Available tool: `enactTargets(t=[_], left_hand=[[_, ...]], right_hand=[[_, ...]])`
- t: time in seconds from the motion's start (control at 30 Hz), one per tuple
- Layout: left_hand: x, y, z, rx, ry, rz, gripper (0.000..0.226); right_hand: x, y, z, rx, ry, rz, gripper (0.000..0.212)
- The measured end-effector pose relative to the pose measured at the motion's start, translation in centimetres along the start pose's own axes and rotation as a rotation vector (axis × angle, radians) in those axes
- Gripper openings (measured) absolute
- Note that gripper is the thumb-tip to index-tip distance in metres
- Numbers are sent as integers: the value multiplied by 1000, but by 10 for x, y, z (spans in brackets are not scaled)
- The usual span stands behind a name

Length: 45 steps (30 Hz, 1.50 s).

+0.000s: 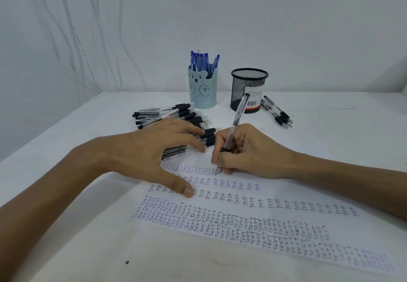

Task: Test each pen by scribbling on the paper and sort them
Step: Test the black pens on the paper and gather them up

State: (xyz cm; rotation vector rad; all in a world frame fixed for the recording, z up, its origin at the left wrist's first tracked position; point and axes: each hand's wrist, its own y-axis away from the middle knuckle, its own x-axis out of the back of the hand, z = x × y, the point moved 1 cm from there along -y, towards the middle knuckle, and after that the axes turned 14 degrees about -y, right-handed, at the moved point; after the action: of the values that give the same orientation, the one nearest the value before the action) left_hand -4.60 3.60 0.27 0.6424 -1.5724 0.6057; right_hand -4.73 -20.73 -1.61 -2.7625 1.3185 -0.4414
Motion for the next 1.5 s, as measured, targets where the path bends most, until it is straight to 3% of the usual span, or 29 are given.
enactTargets(t=[0.6,1.5], left_hand=[[-5,0,-1,-9,75,33,73],[-13,-1,-5,-37,98,122,69]], right_hand=[[-2,-1,-2,-39,35,25,11],[0,-2,2,3,62,85,10]])
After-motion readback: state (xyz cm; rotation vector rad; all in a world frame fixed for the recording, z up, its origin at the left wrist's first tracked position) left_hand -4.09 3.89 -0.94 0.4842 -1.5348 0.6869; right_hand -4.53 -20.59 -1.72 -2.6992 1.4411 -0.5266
